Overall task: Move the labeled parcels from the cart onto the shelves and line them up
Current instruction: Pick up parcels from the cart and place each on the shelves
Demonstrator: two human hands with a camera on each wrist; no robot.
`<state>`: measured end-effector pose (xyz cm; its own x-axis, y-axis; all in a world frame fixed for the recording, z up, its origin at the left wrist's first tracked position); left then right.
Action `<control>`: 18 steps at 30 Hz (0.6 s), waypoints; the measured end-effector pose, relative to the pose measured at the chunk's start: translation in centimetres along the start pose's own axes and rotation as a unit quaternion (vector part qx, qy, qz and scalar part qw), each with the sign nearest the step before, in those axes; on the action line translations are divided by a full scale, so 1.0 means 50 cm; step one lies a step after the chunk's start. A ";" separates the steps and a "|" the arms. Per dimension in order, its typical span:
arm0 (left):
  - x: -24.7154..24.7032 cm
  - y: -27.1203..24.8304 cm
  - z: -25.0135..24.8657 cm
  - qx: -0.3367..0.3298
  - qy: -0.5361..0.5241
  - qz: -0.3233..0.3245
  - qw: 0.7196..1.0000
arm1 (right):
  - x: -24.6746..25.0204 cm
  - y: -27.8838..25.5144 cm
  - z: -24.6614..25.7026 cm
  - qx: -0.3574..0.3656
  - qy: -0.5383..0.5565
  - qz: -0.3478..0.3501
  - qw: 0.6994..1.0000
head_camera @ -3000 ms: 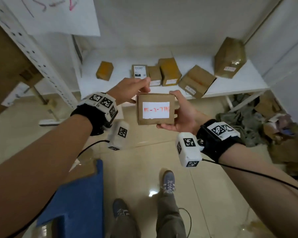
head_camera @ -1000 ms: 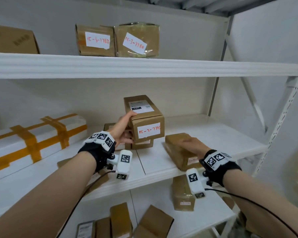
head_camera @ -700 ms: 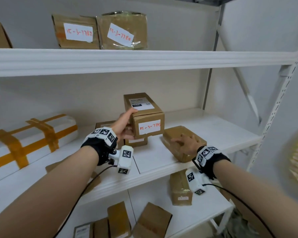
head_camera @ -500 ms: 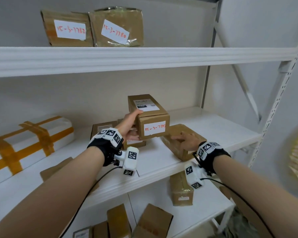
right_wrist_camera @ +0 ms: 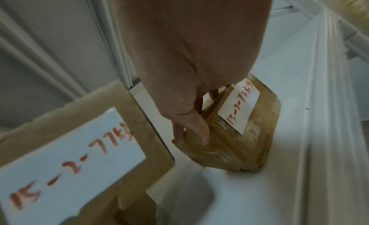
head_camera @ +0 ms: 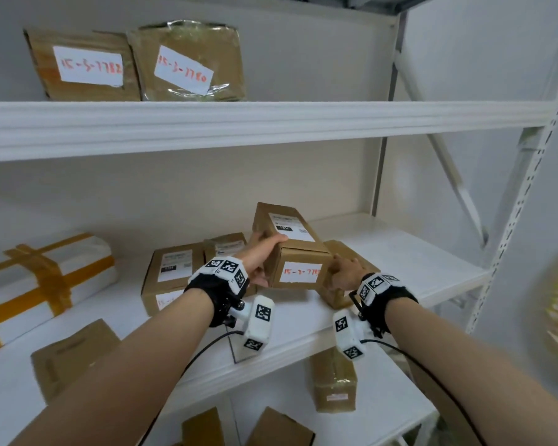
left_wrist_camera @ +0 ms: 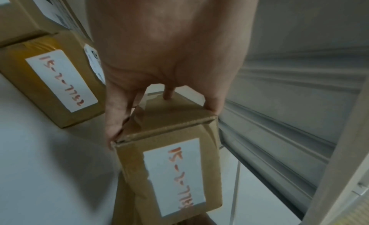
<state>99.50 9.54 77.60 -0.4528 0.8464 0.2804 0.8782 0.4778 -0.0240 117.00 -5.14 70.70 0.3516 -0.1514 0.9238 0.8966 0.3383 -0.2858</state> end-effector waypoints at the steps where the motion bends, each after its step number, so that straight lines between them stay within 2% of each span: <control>1: -0.007 0.012 0.003 0.010 0.008 0.001 1.000 | 0.013 -0.020 0.001 0.009 0.001 0.005 1.000; 9: -0.035 0.099 0.062 0.063 0.050 -0.035 0.996 | 0.042 -0.017 0.003 0.079 -0.033 0.049 0.995; 13: -0.038 0.135 0.082 0.094 0.076 -0.042 0.992 | 0.047 -0.014 0.008 0.083 -0.047 0.065 0.993; 16: -0.050 0.124 0.071 0.074 0.060 -0.020 0.995 | 0.054 -0.014 0.006 0.054 -0.022 0.067 0.996; 18: -0.058 0.118 0.064 0.041 0.117 -0.010 0.992 | 0.056 -0.012 0.002 0.050 -0.011 0.069 0.996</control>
<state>105.50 10.66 73.58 -0.4136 0.7629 0.4969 0.8492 0.5201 -0.0917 117.41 -5.69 73.48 0.4628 -0.0760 0.8832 0.8080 0.4459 -0.3851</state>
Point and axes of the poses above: each hand's wrist, its own y-axis towards the middle knuckle, its own x-axis out of the back of the hand, z = x × y, the point moved 4 cm from there along y, towards the middle knuckle, and after that the axes turned 12 degrees about -x, right-handed, at the moved point
